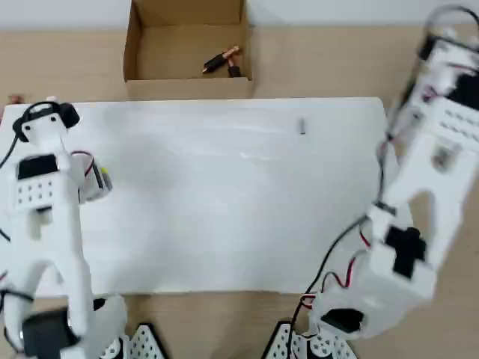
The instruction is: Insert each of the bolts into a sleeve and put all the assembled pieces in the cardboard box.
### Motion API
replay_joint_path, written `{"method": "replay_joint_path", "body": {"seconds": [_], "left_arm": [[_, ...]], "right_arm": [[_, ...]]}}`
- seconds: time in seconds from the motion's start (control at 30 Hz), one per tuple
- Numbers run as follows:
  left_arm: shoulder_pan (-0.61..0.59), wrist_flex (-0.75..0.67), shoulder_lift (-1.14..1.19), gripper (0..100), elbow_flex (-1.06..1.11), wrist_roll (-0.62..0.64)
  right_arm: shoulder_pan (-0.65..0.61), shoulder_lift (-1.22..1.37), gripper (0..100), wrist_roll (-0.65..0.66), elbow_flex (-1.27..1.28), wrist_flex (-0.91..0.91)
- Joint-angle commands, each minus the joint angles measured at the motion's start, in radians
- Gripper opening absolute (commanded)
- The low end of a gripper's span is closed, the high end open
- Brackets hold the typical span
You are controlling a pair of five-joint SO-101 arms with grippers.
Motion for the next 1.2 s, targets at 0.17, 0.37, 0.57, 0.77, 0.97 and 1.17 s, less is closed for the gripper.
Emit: {"method": "replay_joint_path", "body": {"seconds": [0.17,0.37,0.57,0.77,0.97,1.17], "left_arm": [[0.021,0.0,0.185,17,-0.164,0.008],[0.021,0.11,0.208,17,-0.235,0.074],[0.021,0.235,0.208,17,-0.295,0.091],[0.021,0.336,0.208,9,-0.319,0.084],[0.015,0.385,0.206,10,-0.311,0.084],[0.021,0.382,0.165,10,-0.31,0.083]], "right_arm": [[0.272,-0.331,36.8,0.238,0.374,0.012],[0.216,-0.343,36.8,0.295,0.67,-0.04],[0.254,-0.343,36.7,0.295,0.877,-0.253],[0.297,-0.343,36.7,0.463,0.88,-0.324],[0.302,-0.343,35.1,0.514,0.881,-0.358],[0.302,-0.257,28.2,0.535,0.881,-0.411]]}}
